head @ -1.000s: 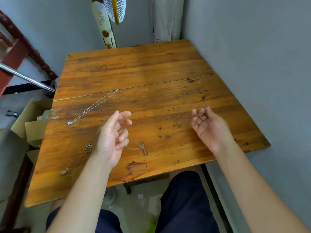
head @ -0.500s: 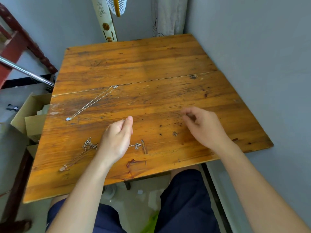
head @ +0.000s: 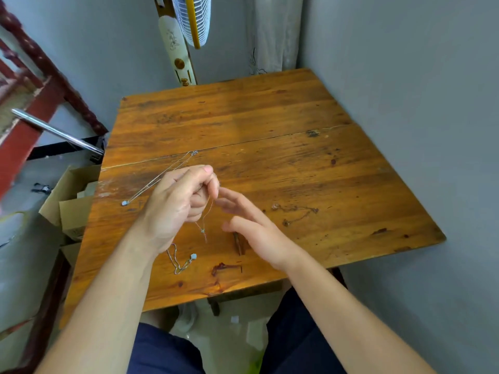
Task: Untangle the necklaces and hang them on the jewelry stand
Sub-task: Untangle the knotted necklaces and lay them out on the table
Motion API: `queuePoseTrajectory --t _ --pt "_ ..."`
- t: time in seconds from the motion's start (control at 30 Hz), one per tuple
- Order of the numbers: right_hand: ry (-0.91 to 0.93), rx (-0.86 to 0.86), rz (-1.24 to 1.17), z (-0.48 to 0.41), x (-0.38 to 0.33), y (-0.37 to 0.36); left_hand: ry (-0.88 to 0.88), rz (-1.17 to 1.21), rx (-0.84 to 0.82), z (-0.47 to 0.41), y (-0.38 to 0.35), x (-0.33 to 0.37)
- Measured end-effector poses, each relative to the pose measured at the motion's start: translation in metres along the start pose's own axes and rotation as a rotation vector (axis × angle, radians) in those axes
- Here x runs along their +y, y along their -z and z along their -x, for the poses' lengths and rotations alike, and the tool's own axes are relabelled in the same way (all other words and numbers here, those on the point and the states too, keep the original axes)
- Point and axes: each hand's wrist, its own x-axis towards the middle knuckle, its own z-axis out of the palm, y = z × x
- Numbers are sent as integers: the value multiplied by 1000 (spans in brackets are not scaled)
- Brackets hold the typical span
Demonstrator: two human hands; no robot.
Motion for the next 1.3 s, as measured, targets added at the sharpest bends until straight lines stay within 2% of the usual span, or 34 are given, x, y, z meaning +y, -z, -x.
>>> queuePoseTrajectory --t 0.1,0.2,0.27,0.37,0.47,0.6,0.73,0.87,0.97,1.03,1.13,1.3 --pt "45 -9 -111 -7 -1 -15 -32 34 -1 2 -1 5" --pt "36 18 -300 -7 1 -13 -95 86 92 1 -2 6" --pt "9 48 -481 -2 3 -2 -113 240 164 -2 -1 5" --pt "-27 136 -692 8 4 22 -13 616 313 -8 3 0" --pt "-34 243 -638 11 1 45 69 778 445 -13 0 -12" --pt "-17 288 -493 8 -6 64 157 821 563 -20 -8 -37" --pt "-52 312 -332 -5 -10 74 195 762 608 -27 -6 -55" --pt "-84 358 -226 -23 -4 86 221 666 549 -29 3 -67" --pt "-90 402 -109 -41 -4 90 233 573 619 -37 12 -73" --pt "-109 426 -3 -53 -4 91 235 431 700 -46 17 -78" --pt "-112 464 215 -71 -3 91 201 91 758 -63 23 -89" --pt "-77 487 473 -89 -3 93 99 -317 719 -82 36 -97"
